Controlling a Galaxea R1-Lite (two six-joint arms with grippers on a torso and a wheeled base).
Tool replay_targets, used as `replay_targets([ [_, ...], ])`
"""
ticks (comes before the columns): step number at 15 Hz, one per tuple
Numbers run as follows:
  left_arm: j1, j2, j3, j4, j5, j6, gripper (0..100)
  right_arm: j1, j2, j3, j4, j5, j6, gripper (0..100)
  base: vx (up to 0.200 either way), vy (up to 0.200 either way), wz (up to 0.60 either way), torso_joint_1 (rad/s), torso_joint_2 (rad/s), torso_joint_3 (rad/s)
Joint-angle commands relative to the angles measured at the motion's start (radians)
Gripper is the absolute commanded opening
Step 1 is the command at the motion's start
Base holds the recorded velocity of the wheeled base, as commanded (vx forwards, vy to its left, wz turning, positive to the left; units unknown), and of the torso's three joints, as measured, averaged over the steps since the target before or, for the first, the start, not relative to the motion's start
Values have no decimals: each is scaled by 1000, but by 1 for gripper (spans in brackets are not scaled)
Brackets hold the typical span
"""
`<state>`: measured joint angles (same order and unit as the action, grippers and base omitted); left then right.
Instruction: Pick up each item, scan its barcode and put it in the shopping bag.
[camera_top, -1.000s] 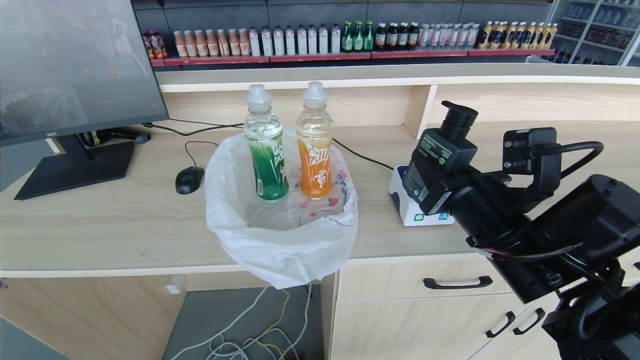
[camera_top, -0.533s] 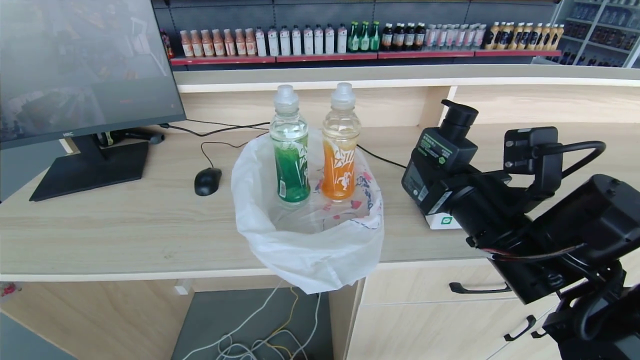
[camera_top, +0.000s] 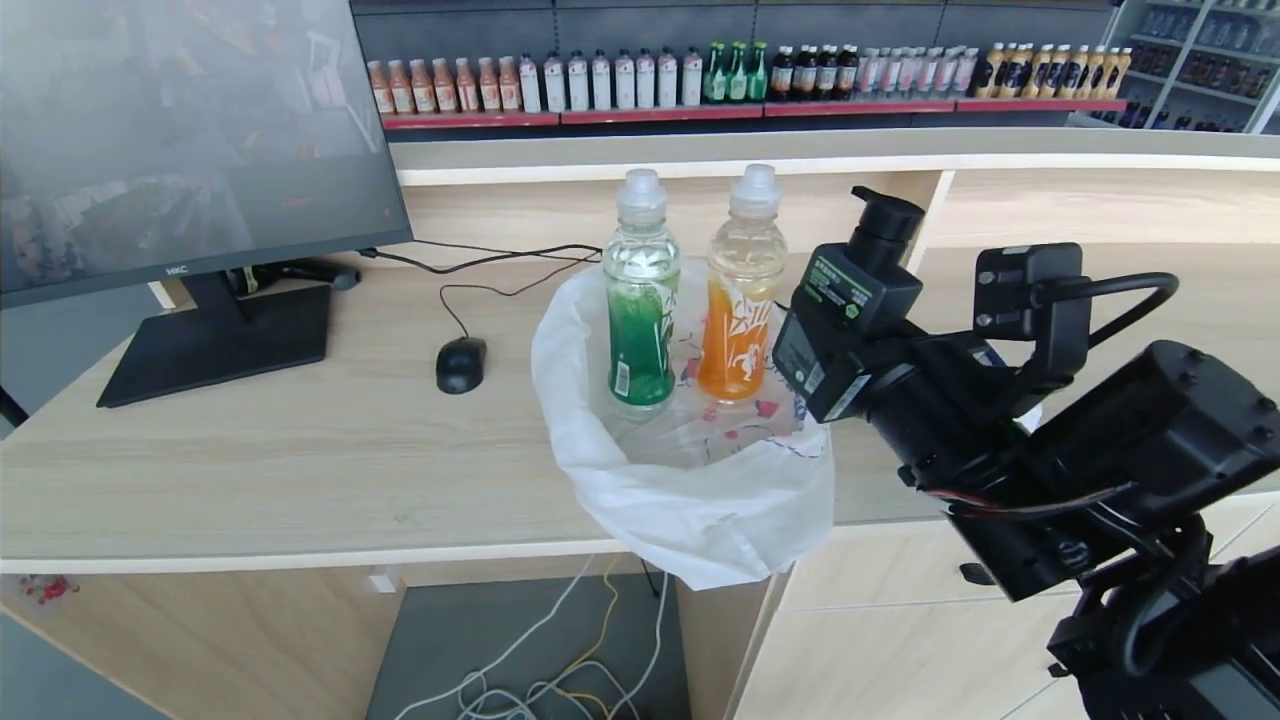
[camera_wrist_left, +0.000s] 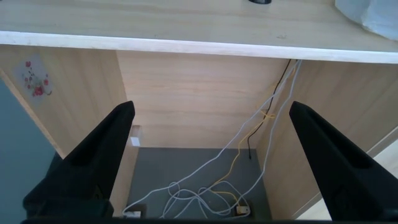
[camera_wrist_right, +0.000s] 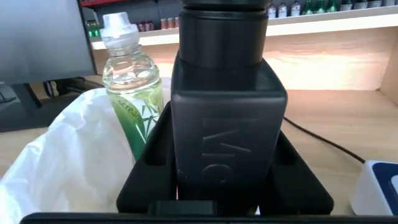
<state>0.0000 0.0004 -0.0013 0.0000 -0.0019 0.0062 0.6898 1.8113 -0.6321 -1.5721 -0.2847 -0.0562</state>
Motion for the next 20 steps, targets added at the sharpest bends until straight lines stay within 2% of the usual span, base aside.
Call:
replay_targets([
  [1,0,0,0,0,0,0,100,50,86,-52,1,1,-1,0,0,0,0,0,0,0],
  [9,0,0,0,0,0,1,100,34,252,-135,1,4,27,0,0,0,0,0,0,0],
  [20,0,0,0,0,0,1,100,27,349,-153,1,4,24,0,0,0,0,0,0,0],
])
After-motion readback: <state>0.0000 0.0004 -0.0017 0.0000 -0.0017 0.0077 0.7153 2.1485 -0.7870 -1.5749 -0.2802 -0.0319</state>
